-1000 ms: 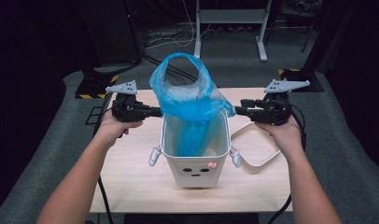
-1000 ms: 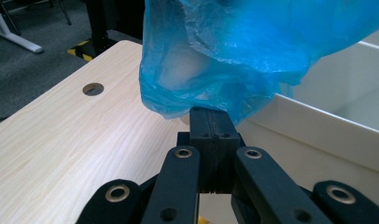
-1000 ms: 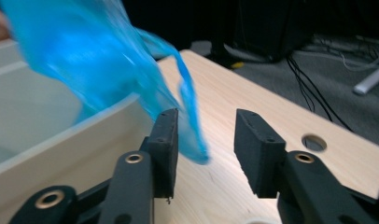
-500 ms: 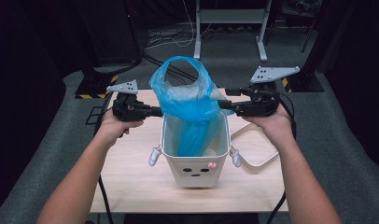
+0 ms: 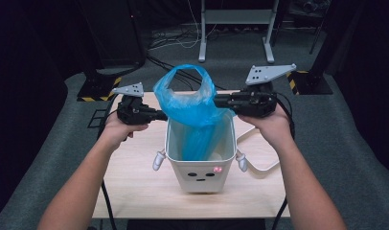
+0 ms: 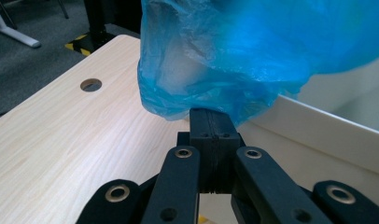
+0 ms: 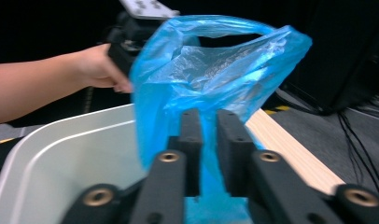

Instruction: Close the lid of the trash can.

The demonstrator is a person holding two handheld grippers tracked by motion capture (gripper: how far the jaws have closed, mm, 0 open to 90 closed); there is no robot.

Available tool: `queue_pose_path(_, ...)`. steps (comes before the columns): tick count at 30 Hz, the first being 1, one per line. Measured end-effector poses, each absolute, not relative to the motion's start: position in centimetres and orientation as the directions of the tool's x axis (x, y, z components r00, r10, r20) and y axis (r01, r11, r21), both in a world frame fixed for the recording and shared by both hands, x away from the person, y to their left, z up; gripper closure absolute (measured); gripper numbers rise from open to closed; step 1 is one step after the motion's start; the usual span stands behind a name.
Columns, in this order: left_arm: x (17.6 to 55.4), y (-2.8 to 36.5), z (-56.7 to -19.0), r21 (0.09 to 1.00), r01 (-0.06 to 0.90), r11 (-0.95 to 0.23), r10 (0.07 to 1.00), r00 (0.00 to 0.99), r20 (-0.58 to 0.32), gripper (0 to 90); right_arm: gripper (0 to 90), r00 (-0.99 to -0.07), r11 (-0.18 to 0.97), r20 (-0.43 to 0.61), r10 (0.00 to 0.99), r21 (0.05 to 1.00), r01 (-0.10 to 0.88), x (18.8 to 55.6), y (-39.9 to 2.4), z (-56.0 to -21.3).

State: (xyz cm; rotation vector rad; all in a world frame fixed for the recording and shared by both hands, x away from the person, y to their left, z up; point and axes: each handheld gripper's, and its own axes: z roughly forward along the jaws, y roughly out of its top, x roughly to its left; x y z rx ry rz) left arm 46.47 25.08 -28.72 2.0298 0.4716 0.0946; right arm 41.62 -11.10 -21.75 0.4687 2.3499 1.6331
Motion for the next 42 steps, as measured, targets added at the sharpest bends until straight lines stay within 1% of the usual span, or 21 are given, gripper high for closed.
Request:
queue_pose_path(1,46.5,25.1,-28.8,0.861,0.291,-0.416,0.370,0.920,-0.133,89.3,88.8,-0.924,0.322,-0.013,0.382,0.939,0.119,41.2,-11.2,-21.8)
queue_pose_path(2,46.5,25.1,-28.8,0.861,0.292,-0.417,0.371,0.919,-0.132,89.3,89.7,-0.929,0.322,-0.017,0.370,0.940,0.111,40.9,-11.3,-21.9)
queue_pose_path(12,46.6,25.2,-29.3,0.848,0.319,-0.423,0.382,0.911,-0.153,89.3,90.0,-0.951,0.345,-0.031,0.309,0.935,0.082,36.8,-12.8,-23.8)
queue_pose_path(18,46.4,25.6,-29.6,0.844,0.333,-0.420,0.383,0.908,-0.168,89.0,90.0,-0.947,0.362,-0.026,0.322,0.927,0.097,35.8,-13.7,-25.1)
queue_pose_path(19,46.2,25.7,-29.4,0.846,0.330,-0.419,0.385,0.908,-0.163,87.1,90.0,-0.945,0.357,-0.020,0.326,0.928,0.103,35.8,-13.8,-25.2)
queue_pose_path(21,46.0,26.0,-29.1,0.854,0.321,-0.409,0.389,0.908,-0.156,77.7,90.0,-0.943,0.348,-0.017,0.331,0.932,0.105,35.9,-14.1,-25.1)
queue_pose_path(26,45.3,27.0,-27.2,0.875,0.286,-0.391,0.405,0.907,-0.116,64.0,90.0,-0.939,0.346,-0.019,0.342,0.932,0.107,36.2,-14.1,-25.1)
queue_pose_path(29,44.8,27.6,-25.9,0.887,0.268,-0.377,0.406,0.908,-0.102,61.8,90.0,-0.938,0.342,-0.021,0.345,0.934,0.105,36.3,-14.1,-25.1)
queue_pose_path(35,44.2,27.7,-24.4,0.902,0.236,-0.360,0.404,0.911,-0.077,52.8,90.0,-0.934,0.341,-0.025,0.356,0.934,0.105,36.4,-14.3,-24.8)
queue_pose_path(38,44.5,27.0,-23.6,0.909,0.221,-0.353,0.412,0.909,-0.060,45.8,90.0,-0.933,0.339,-0.029,0.358,0.935,0.101,36.5,-14.5,-24.7)
queue_pose_path(42,45.5,26.1,-23.5,0.909,0.231,-0.347,0.407,0.910,-0.076,42.7,90.0,-0.932,0.336,-0.029,0.362,0.937,0.101,36.6,-14.6,-24.7)
